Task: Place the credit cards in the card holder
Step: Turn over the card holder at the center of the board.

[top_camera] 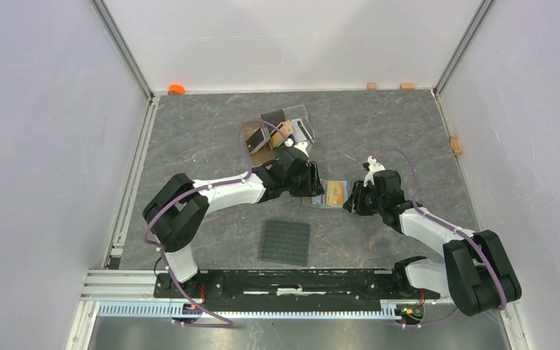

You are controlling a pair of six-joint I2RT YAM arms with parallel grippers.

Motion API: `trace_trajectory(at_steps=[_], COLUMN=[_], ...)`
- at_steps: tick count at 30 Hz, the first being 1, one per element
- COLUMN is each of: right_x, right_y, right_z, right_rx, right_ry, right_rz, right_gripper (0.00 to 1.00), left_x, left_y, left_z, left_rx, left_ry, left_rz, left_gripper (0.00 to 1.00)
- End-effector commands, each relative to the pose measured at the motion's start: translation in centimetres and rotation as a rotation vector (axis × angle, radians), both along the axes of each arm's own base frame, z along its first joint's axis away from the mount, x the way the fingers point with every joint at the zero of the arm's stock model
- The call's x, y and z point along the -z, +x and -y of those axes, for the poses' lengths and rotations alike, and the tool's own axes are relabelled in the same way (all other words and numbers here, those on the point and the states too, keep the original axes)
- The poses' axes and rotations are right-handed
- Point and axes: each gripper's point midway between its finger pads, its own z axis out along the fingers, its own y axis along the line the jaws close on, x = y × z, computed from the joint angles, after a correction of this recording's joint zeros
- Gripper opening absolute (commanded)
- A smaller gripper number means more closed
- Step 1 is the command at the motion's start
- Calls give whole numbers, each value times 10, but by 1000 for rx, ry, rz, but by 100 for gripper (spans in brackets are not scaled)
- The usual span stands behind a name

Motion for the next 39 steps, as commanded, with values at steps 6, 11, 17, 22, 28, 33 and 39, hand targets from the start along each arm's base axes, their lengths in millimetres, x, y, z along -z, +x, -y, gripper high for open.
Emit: trace_trajectory(at_steps=[6,11,17,22,28,33,39], right_x=[1,1,2,5,7,8,9], right_y=[3,2,2,-1,-2,-3,-3], right_z=[2,3,3,5,5,5,5], right_rx=[12,16,14,15,14,13,12], right_ry=[-12,-18,-17,-28,-27,-26,-26], right_rz=[14,11,7,0,-4,-8,-8], right_gripper=[38,38,38,38,38,38,39], left_x=[-53,-53,-1,21,34,34,37], left_y=[12,13,4,9,4,2,-3], left_z=[26,34,71,69,55,47,45], left_rx=[29,36,157,120,103,86,89], left_ry=[-49,-81,-115,-73,-20,1,3], left_rz=[191,191,-18,-43,-64,-57,-80], left_gripper=[57,58,61,61,62,62,62])
